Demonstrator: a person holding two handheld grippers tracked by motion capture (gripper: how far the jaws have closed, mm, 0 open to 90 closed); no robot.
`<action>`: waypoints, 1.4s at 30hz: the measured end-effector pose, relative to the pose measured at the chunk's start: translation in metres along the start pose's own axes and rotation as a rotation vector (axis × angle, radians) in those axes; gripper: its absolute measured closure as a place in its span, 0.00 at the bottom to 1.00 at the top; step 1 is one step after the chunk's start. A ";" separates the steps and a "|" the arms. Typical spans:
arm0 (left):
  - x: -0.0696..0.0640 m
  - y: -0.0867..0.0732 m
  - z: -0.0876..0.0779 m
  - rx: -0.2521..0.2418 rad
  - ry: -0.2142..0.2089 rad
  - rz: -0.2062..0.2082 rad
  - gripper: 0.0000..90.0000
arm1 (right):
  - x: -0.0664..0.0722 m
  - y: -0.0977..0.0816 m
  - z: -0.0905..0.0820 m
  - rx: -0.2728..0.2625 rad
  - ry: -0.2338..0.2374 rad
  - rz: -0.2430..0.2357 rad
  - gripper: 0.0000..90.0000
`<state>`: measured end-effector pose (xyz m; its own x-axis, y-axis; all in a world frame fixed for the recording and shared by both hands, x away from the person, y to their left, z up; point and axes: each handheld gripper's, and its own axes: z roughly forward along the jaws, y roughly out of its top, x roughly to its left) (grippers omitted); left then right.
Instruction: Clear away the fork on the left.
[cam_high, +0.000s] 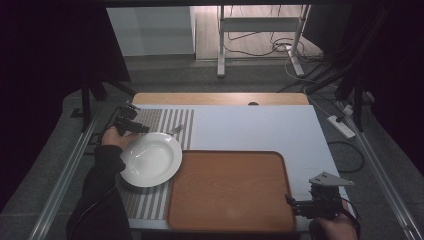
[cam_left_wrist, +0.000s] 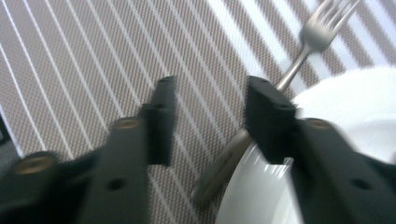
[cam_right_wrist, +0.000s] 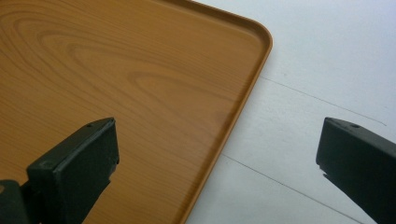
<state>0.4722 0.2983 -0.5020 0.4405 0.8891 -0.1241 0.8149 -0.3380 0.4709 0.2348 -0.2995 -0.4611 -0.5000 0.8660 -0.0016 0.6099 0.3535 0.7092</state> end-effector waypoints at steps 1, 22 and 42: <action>0.000 0.000 0.000 0.000 0.000 0.000 0.46 | 0.000 0.000 0.000 0.000 0.000 0.000 0.00; -0.054 0.041 0.058 0.106 -0.022 0.131 0.00 | 0.000 0.000 0.000 0.000 0.001 0.000 0.00; -0.035 0.041 0.054 0.123 0.010 0.147 0.33 | -0.001 -0.001 -0.001 0.004 0.003 0.000 0.00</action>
<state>0.5103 0.2364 -0.5255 0.5551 0.8301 -0.0530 0.7821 -0.4991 0.3732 0.2344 -0.3005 -0.4612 -0.5014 0.8652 0.0004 0.6124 0.3546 0.7065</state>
